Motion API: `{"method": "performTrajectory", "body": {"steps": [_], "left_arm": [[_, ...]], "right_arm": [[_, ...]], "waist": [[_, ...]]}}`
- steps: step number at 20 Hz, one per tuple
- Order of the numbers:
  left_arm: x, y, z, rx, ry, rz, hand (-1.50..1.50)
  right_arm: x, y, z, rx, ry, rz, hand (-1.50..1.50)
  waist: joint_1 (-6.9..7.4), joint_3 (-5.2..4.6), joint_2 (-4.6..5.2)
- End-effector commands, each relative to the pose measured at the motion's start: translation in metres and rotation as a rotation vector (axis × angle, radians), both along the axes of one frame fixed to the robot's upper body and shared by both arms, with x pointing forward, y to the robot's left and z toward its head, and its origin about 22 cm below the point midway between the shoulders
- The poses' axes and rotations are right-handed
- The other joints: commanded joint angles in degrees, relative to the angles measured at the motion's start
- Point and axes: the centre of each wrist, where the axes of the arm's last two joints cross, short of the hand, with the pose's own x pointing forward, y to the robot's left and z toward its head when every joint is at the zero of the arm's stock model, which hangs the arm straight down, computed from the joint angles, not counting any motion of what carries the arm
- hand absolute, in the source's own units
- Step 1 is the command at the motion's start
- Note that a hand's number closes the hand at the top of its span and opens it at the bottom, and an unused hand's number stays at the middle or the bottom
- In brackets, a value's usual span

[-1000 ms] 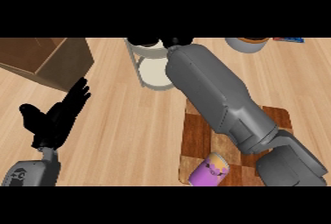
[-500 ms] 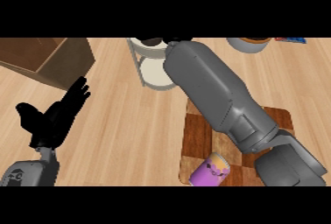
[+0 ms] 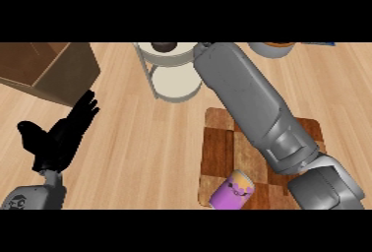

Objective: Pick the cupcake from the cutting board and place it in the tiered basket

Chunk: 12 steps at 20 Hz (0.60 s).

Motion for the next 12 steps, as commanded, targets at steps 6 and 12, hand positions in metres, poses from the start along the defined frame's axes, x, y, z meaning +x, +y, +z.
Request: {"method": "performTrajectory", "body": {"steps": [6,12], "left_arm": [[-0.001,0.004,-0.004,0.000,0.042,0.044,0.00],[-0.018,0.020,0.004,0.000,0.039,0.077,0.00]], "right_arm": [[0.014,-0.079,0.017,0.155,-0.093,-0.137,-1.50],[0.000,-0.160,0.012,0.155,-0.105,-0.184,-1.50]], "waist": [[-3.21,0.02,-0.97],[-4.51,0.04,-1.62]]}}
